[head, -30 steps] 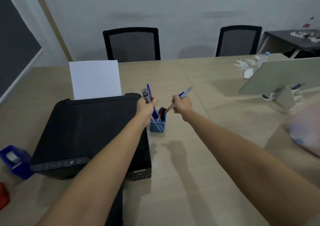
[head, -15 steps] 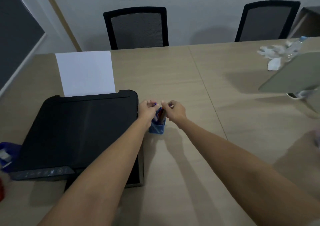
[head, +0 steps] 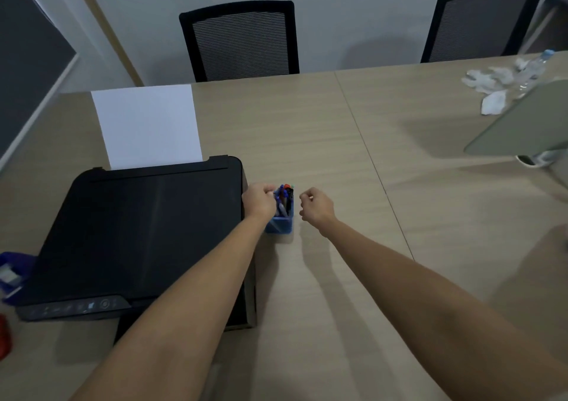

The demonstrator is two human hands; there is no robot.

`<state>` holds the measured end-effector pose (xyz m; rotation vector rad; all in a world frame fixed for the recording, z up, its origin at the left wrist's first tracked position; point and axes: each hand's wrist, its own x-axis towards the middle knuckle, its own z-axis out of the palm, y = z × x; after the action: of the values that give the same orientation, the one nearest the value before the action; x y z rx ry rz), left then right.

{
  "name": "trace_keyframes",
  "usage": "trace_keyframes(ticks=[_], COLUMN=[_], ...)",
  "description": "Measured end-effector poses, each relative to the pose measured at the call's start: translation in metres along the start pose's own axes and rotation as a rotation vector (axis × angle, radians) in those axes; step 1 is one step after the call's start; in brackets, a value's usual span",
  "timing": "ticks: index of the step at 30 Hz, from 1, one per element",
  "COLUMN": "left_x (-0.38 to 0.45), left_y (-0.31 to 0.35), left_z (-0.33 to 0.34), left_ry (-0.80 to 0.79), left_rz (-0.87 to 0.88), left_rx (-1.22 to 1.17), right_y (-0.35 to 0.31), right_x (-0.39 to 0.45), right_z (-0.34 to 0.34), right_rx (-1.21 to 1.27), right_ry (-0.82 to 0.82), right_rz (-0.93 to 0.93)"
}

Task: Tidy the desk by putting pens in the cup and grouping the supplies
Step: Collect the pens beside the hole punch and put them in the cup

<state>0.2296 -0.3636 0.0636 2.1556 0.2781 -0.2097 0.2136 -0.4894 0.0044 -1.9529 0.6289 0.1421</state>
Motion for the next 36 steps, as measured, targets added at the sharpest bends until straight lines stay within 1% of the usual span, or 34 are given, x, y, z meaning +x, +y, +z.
trace_keyframes(ticks=[2, 4, 5, 6, 7, 8, 9, 10, 11, 12, 13, 14, 16, 20, 25, 30, 36], left_x=[-0.007, -0.027, -0.04, -0.054, -0.065, -0.071, -0.073, -0.071, -0.069, -0.067, -0.065, -0.064, -0.061, -0.052, -0.045, -0.041, -0.046], left_y=[0.001, 0.003, 0.002, -0.001, -0.005, -0.013, -0.018, -0.024, -0.03, -0.035, -0.038, -0.041, -0.041, -0.037, -0.036, -0.042, -0.036], left_z=[0.003, 0.013, 0.024, 0.035, 0.046, 0.057, 0.063, 0.065, 0.065, 0.063, 0.061, 0.06, 0.058, 0.052, 0.045, 0.044, 0.039], left_ry=[0.146, 0.294, 0.341, 0.374, 0.386, 0.373, 0.338, 0.267, 0.173, 0.073, 0.012, -0.02, -0.029, 0.048, 0.115, 0.148, 0.094], left_rz=[0.07, 0.163, 0.182, 0.162, 0.075, -0.079, -0.288, -0.497, -0.65, -0.745, -0.788, -0.788, -0.736, -0.713, -0.716, -0.684, -0.682], left_rx=[-0.03, -0.106, -0.173, -0.257, -0.367, -0.503, -0.645, -0.798, -0.945, -1.075, -1.182, -1.26, -1.342, -1.447, -1.464, -1.445, -1.361], right_y=[0.005, 0.006, 0.005, 0.004, 0.002, 0.0, -0.003, -0.005, -0.006, -0.007, -0.007, -0.007, -0.009, -0.017, -0.025, -0.03, -0.034], right_x=[0.003, 0.003, 0.005, 0.006, 0.008, 0.009, 0.01, 0.01, 0.011, 0.012, 0.013, 0.015, 0.016, 0.02, 0.025, 0.026, 0.019], right_z=[-0.002, -0.005, -0.008, -0.01, -0.011, -0.012, -0.013, -0.014, -0.015, -0.015, -0.015, -0.015, -0.014, -0.008, 0.006, 0.008, 0.004], right_rx=[0.005, 0.073, 0.125, 0.17, 0.206, 0.227, 0.238, 0.233, 0.219, 0.202, 0.189, 0.179, 0.181, 0.187, 0.204, 0.207, 0.141], right_ry=[-0.044, -0.087, -0.113, -0.143, -0.177, -0.213, -0.252, -0.289, -0.325, -0.356, -0.386, -0.406, -0.432, -0.47, -0.521, -0.534, -0.515], right_rz=[0.024, 0.05, 0.071, 0.092, 0.109, 0.122, 0.126, 0.129, 0.128, 0.125, 0.118, 0.112, 0.106, 0.094, 0.098, 0.096, 0.129])
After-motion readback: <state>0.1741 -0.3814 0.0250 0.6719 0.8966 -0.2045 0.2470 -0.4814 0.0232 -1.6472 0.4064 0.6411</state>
